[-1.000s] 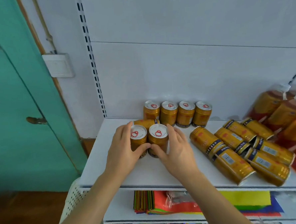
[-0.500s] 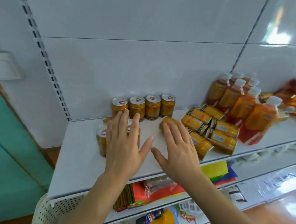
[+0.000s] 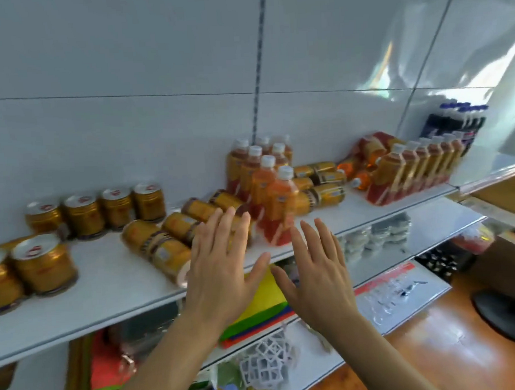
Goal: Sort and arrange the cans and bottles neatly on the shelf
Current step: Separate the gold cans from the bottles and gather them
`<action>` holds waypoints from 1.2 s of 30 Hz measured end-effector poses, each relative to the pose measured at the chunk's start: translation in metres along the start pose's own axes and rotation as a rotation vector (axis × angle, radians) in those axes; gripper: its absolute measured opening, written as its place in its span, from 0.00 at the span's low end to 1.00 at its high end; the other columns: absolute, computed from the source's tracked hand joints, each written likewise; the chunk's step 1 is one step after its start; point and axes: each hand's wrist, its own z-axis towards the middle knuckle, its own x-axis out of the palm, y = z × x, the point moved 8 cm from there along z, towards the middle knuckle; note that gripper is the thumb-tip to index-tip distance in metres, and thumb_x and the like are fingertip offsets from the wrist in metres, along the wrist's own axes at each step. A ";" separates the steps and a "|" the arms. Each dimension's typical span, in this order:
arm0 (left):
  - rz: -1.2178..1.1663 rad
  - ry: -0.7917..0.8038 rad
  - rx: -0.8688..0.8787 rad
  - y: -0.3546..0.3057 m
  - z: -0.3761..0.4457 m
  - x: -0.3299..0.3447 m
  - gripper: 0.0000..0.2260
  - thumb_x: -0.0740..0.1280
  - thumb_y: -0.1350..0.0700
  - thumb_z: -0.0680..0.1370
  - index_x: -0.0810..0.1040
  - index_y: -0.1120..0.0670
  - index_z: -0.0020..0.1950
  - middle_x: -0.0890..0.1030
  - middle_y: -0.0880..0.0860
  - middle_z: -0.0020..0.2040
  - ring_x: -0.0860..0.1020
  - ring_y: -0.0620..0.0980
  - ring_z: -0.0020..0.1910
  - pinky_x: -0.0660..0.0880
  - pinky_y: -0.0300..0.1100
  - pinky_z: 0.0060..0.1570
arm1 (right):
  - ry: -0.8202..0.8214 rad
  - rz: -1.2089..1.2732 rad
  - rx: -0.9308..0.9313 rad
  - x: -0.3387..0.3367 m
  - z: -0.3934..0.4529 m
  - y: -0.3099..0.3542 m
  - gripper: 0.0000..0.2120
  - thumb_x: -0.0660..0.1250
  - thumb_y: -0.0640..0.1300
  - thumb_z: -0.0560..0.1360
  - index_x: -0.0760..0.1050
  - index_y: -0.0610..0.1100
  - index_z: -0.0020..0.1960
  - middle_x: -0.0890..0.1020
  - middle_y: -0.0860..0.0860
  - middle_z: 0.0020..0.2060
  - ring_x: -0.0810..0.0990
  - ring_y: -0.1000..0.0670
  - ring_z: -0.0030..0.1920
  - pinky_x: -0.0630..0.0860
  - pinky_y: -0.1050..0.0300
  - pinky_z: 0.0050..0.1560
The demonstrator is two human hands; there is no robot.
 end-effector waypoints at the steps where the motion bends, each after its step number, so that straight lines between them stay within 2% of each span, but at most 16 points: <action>1: -0.001 0.005 0.013 -0.019 0.002 0.009 0.32 0.62 0.37 0.84 0.68 0.55 0.81 0.67 0.58 0.81 0.62 0.59 0.82 0.63 0.63 0.77 | 0.012 -0.009 0.010 -0.001 -0.003 -0.021 0.39 0.57 0.68 0.83 0.64 0.41 0.83 0.67 0.41 0.81 0.55 0.38 0.85 0.59 0.36 0.82; 6: -0.025 0.105 0.082 -0.097 0.020 0.060 0.32 0.56 0.36 0.85 0.63 0.53 0.83 0.64 0.55 0.83 0.58 0.55 0.84 0.62 0.59 0.79 | 0.052 -0.024 0.090 0.002 -0.014 -0.110 0.40 0.51 0.69 0.83 0.63 0.41 0.83 0.64 0.41 0.83 0.52 0.40 0.86 0.56 0.39 0.84; 10: -0.030 0.188 0.121 -0.128 0.043 0.108 0.33 0.52 0.33 0.85 0.61 0.52 0.84 0.61 0.53 0.84 0.55 0.54 0.84 0.56 0.58 0.82 | 0.066 -0.023 0.145 0.014 -0.009 -0.162 0.40 0.54 0.69 0.83 0.62 0.42 0.84 0.63 0.41 0.83 0.52 0.40 0.85 0.54 0.40 0.84; 13: -0.004 0.225 0.097 -0.135 0.066 0.143 0.34 0.50 0.33 0.84 0.59 0.52 0.85 0.58 0.54 0.85 0.53 0.55 0.85 0.50 0.55 0.83 | 0.083 -0.013 0.176 0.024 0.000 -0.189 0.40 0.54 0.69 0.83 0.60 0.44 0.85 0.61 0.43 0.84 0.49 0.41 0.86 0.51 0.42 0.85; 17: 0.031 0.285 -0.008 -0.130 0.102 0.188 0.37 0.54 0.35 0.84 0.47 0.53 0.87 0.51 0.57 0.86 0.47 0.58 0.85 0.46 0.56 0.83 | 0.114 -0.020 0.168 0.036 0.022 -0.219 0.40 0.50 0.71 0.83 0.58 0.46 0.85 0.59 0.44 0.85 0.47 0.42 0.86 0.46 0.43 0.84; 21: 0.133 0.314 -0.086 -0.117 0.131 0.223 0.39 0.53 0.34 0.83 0.43 0.54 0.86 0.48 0.60 0.87 0.45 0.61 0.85 0.46 0.61 0.83 | 0.155 -0.035 0.143 0.044 0.058 -0.240 0.40 0.48 0.71 0.83 0.52 0.48 0.87 0.54 0.46 0.86 0.41 0.43 0.86 0.39 0.45 0.84; 23: 0.189 0.308 -0.115 -0.107 0.142 0.235 0.41 0.54 0.34 0.83 0.44 0.55 0.86 0.50 0.61 0.86 0.47 0.62 0.85 0.47 0.63 0.82 | 0.153 -0.021 0.132 0.053 0.078 -0.245 0.40 0.48 0.71 0.84 0.51 0.49 0.87 0.53 0.46 0.86 0.40 0.44 0.86 0.38 0.46 0.84; 28: 0.341 0.330 -0.169 -0.092 0.151 0.249 0.42 0.59 0.36 0.82 0.50 0.60 0.86 0.53 0.65 0.85 0.51 0.65 0.84 0.50 0.66 0.81 | 0.160 0.043 0.070 0.081 0.114 -0.247 0.39 0.48 0.70 0.83 0.52 0.48 0.87 0.56 0.45 0.86 0.43 0.42 0.86 0.47 0.41 0.85; 31: 0.411 0.395 -0.235 -0.085 0.153 0.260 0.37 0.60 0.45 0.83 0.50 0.60 0.86 0.54 0.63 0.85 0.50 0.66 0.84 0.51 0.67 0.80 | 0.177 0.085 -0.003 0.100 0.137 -0.244 0.38 0.51 0.68 0.84 0.52 0.48 0.86 0.54 0.45 0.86 0.44 0.41 0.86 0.49 0.40 0.85; 34: 0.399 0.389 -0.277 -0.084 0.160 0.255 0.36 0.70 0.54 0.77 0.59 0.54 0.84 0.63 0.56 0.82 0.57 0.63 0.82 0.49 0.71 0.78 | 0.196 0.143 -0.094 0.121 0.160 -0.240 0.35 0.57 0.62 0.84 0.55 0.49 0.86 0.53 0.45 0.86 0.45 0.39 0.86 0.51 0.37 0.84; 36: 0.355 0.365 -0.237 -0.089 0.165 0.253 0.34 0.72 0.59 0.74 0.66 0.52 0.80 0.69 0.54 0.78 0.63 0.62 0.78 0.57 0.71 0.75 | 0.196 0.191 -0.152 0.131 0.172 -0.239 0.35 0.61 0.58 0.82 0.57 0.49 0.85 0.54 0.44 0.86 0.46 0.39 0.86 0.52 0.35 0.83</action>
